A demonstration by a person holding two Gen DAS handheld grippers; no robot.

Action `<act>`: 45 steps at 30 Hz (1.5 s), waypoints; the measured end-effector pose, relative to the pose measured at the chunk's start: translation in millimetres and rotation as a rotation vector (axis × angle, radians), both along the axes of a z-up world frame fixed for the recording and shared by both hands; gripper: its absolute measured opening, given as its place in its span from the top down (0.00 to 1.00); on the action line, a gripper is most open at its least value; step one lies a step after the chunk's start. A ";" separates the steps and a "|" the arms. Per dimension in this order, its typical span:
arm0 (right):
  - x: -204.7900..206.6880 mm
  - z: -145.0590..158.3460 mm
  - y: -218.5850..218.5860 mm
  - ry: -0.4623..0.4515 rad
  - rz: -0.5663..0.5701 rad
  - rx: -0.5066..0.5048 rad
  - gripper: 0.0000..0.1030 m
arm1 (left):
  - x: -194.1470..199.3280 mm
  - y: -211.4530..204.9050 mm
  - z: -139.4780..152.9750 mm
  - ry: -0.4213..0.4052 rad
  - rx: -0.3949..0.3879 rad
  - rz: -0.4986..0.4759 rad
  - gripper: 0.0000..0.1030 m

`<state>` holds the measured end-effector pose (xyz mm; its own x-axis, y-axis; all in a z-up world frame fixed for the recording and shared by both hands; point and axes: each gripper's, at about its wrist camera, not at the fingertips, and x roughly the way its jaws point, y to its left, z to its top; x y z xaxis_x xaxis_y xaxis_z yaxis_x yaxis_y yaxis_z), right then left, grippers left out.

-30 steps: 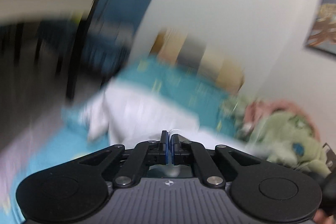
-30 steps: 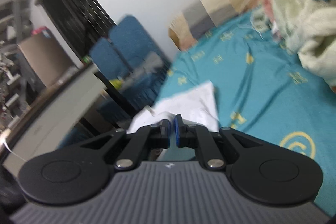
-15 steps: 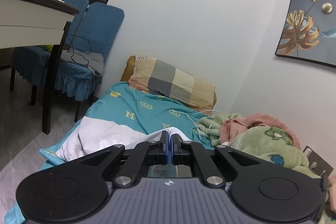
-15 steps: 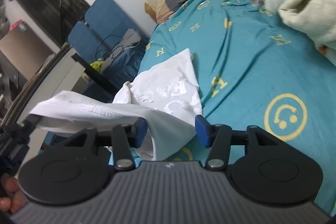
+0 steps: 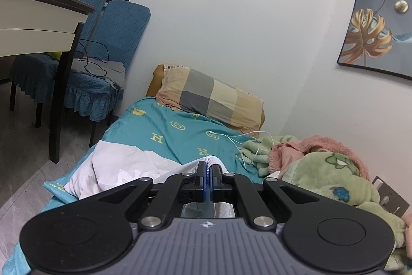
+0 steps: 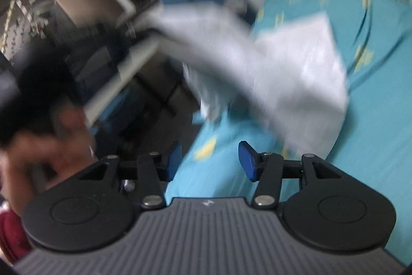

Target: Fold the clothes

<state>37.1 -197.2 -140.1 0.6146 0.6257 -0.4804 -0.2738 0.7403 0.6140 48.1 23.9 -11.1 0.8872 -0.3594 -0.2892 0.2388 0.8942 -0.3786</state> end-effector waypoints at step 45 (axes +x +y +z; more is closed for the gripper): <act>-31.7 24.0 -53.9 0.110 -0.196 -0.180 0.97 | 6.0 -3.1 -8.9 0.050 0.035 -0.081 0.97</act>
